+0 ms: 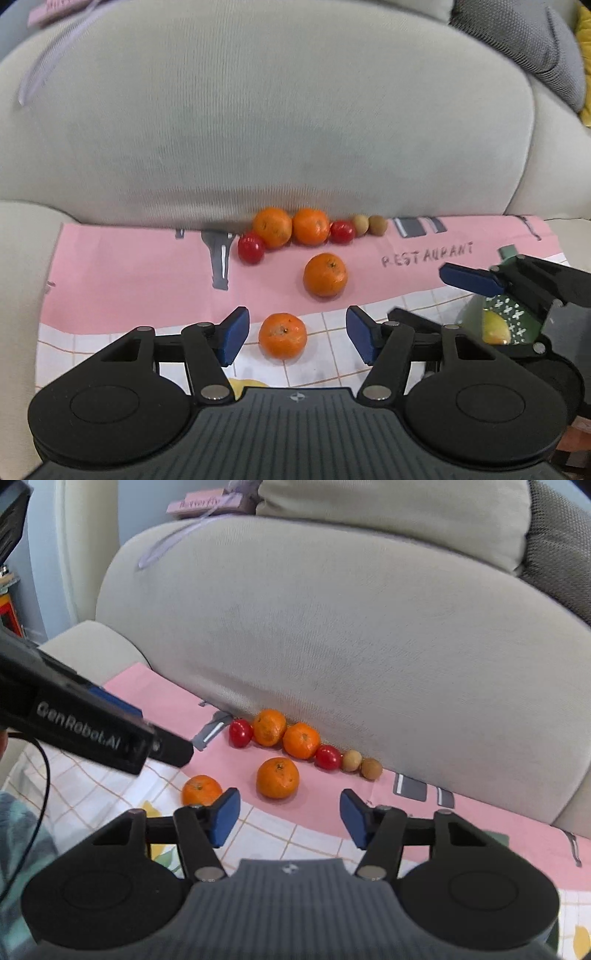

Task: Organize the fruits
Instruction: 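Grasp a mandarin with the left tool while the right tool grasps another mandarin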

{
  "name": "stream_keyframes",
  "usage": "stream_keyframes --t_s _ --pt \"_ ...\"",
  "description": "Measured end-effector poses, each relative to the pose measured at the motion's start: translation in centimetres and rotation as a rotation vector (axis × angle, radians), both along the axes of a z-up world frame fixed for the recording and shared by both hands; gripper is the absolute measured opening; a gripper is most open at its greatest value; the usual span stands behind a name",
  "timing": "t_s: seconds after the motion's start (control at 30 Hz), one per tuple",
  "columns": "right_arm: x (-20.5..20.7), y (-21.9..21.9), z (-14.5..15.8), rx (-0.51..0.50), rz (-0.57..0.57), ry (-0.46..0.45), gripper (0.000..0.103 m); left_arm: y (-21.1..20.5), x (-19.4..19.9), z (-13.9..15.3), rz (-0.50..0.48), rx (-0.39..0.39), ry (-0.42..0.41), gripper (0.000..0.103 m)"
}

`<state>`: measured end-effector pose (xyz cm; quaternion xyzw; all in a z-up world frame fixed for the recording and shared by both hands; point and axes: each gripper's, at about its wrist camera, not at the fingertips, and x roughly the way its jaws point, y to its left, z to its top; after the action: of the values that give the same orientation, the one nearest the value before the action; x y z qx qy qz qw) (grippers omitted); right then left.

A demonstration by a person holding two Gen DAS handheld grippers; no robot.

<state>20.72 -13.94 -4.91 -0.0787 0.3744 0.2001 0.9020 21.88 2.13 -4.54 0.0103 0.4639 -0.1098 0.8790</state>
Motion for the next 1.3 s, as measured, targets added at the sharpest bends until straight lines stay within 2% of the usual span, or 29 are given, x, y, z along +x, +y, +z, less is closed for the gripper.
stream_keyframes --t_s 0.23,0.33,0.53,0.63,0.73,0.8,0.97,1.3 --pt "3.8 1.3 -3.2 -0.021 0.013 0.076 0.05 0.9 3.2 -3.3 0.055 -0.058 0.126 0.065" --pt "4.7 1.2 -4.1 -0.006 0.001 0.101 0.05 0.8 4.1 -4.9 0.053 -0.05 0.161 0.065" --pt "5.3 1.5 -5.7 -0.061 0.015 0.124 0.049 1.0 5.1 -7.6 0.061 -0.027 0.22 0.062" --pt "5.5 1.4 -6.0 -0.079 0.012 0.123 0.049 1.0 5.2 -8.2 0.052 -0.046 0.236 0.061" --pt "5.7 1.2 -6.1 -0.072 0.002 0.131 0.049 0.7 5.2 -8.7 0.04 -0.037 0.247 0.057" --pt "5.7 1.1 -6.1 -0.066 0.001 0.134 0.049 0.5 5.1 -8.9 0.033 -0.036 0.237 0.051" --pt "5.8 1.4 -5.9 -0.062 0.028 0.121 0.049 1.1 5.0 -8.5 0.047 -0.069 0.226 0.05" --pt "7.1 3.9 -5.9 -0.053 0.083 0.114 0.049 3.6 5.2 -6.0 0.144 -0.106 0.164 0.049"
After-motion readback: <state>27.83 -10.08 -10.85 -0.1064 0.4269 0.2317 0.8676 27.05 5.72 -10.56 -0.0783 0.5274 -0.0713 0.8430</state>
